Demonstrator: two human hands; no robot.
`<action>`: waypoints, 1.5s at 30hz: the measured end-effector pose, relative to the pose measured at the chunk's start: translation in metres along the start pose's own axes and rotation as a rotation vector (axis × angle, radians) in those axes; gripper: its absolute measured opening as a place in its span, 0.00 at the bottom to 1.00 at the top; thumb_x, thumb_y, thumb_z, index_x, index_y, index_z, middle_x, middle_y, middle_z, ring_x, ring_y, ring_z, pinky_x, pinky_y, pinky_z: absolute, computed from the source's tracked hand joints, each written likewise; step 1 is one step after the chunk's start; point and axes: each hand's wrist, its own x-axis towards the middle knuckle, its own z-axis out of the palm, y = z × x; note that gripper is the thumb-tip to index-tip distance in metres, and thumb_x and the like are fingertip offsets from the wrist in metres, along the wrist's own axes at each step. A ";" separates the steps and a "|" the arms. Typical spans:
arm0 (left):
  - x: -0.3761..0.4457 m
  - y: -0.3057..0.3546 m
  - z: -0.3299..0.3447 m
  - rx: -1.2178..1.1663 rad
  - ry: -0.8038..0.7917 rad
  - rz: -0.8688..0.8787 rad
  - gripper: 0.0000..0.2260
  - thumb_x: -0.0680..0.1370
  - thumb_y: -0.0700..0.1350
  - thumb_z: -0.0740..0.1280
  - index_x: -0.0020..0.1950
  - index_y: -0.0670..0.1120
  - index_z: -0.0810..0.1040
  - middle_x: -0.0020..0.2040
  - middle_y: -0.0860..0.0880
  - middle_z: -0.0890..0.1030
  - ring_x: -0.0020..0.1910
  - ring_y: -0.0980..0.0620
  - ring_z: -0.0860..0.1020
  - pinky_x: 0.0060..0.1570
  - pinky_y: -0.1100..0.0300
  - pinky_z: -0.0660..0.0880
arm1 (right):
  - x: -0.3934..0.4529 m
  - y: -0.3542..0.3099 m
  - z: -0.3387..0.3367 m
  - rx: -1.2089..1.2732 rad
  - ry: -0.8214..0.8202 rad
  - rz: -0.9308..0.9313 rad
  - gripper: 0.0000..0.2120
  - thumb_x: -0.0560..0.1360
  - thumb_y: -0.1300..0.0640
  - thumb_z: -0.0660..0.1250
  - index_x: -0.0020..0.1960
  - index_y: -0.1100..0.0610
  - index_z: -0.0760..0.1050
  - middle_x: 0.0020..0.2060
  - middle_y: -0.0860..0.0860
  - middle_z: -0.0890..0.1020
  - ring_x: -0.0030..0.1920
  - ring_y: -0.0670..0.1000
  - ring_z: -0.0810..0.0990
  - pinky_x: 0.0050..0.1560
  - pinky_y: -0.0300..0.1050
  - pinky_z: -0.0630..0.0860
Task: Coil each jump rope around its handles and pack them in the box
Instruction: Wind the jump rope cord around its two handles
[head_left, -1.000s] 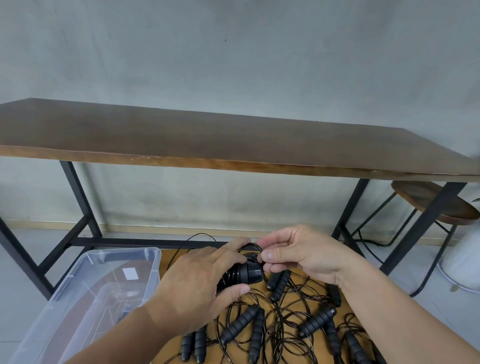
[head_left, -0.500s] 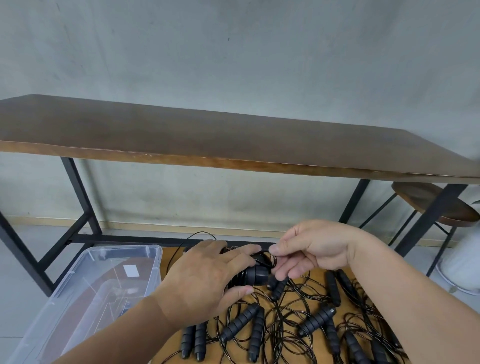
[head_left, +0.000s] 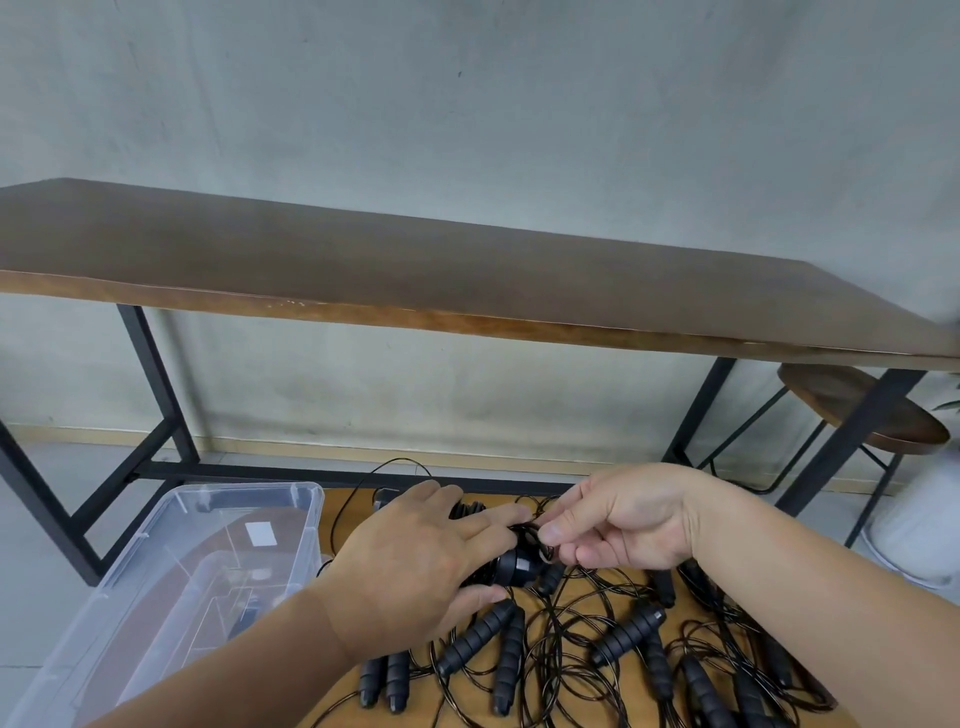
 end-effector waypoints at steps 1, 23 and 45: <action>0.000 0.001 0.000 -0.004 0.002 -0.003 0.18 0.79 0.64 0.56 0.63 0.57 0.74 0.71 0.61 0.71 0.46 0.53 0.78 0.46 0.58 0.79 | -0.002 -0.002 0.002 -0.022 0.017 -0.003 0.04 0.75 0.70 0.68 0.46 0.65 0.80 0.30 0.55 0.81 0.28 0.46 0.81 0.30 0.34 0.79; -0.004 0.001 -0.014 -0.290 -0.013 -0.232 0.21 0.77 0.69 0.55 0.66 0.61 0.62 0.64 0.60 0.79 0.48 0.57 0.80 0.48 0.58 0.77 | 0.003 0.000 0.026 -0.642 0.457 -0.434 0.04 0.71 0.51 0.76 0.45 0.49 0.84 0.31 0.44 0.83 0.34 0.41 0.80 0.45 0.41 0.75; 0.005 0.002 -0.020 -0.493 -0.033 -0.295 0.30 0.73 0.74 0.54 0.72 0.69 0.54 0.55 0.64 0.81 0.52 0.61 0.78 0.53 0.58 0.76 | -0.019 0.002 0.004 -0.785 0.313 -0.420 0.08 0.77 0.50 0.70 0.54 0.47 0.84 0.28 0.40 0.79 0.29 0.41 0.73 0.45 0.43 0.74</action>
